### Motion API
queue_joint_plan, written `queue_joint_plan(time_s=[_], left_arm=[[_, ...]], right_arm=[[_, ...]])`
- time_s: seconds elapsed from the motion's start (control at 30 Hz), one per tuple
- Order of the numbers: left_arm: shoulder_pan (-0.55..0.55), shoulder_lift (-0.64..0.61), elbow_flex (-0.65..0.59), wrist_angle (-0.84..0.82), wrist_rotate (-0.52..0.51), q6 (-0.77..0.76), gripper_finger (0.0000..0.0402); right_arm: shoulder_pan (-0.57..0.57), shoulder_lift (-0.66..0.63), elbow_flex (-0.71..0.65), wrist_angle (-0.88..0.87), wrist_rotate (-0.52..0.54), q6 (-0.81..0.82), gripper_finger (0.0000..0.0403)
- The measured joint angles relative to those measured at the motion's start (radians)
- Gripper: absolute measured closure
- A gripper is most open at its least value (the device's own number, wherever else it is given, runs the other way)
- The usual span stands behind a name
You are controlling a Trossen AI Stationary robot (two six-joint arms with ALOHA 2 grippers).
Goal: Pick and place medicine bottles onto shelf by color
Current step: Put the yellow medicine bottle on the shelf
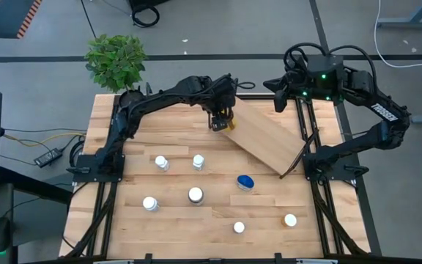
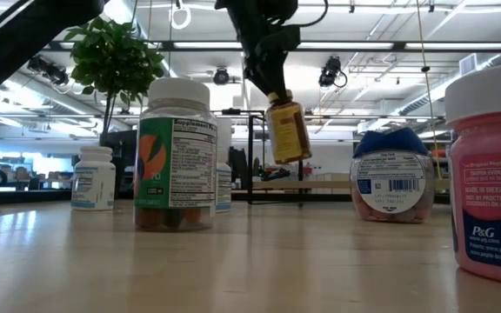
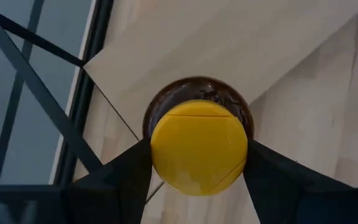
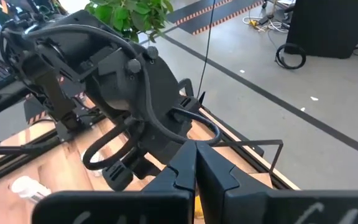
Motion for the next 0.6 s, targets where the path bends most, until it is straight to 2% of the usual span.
queue_joint_plan(time_s=[0.37, 0.6], left_arm=[[0.014, 0.040, -0.001, 0.018, -0.010, 0.215, 0.0166], [0.020, 0.051, -0.001, 0.029, -0.015, 0.243, 0.0164]], right_arm=[[0.003, 0.000, 0.000, -0.004, 0.000, 0.025, 0.0391], [0.003, 0.000, 0.000, -0.004, 0.000, 0.048, 0.0391]])
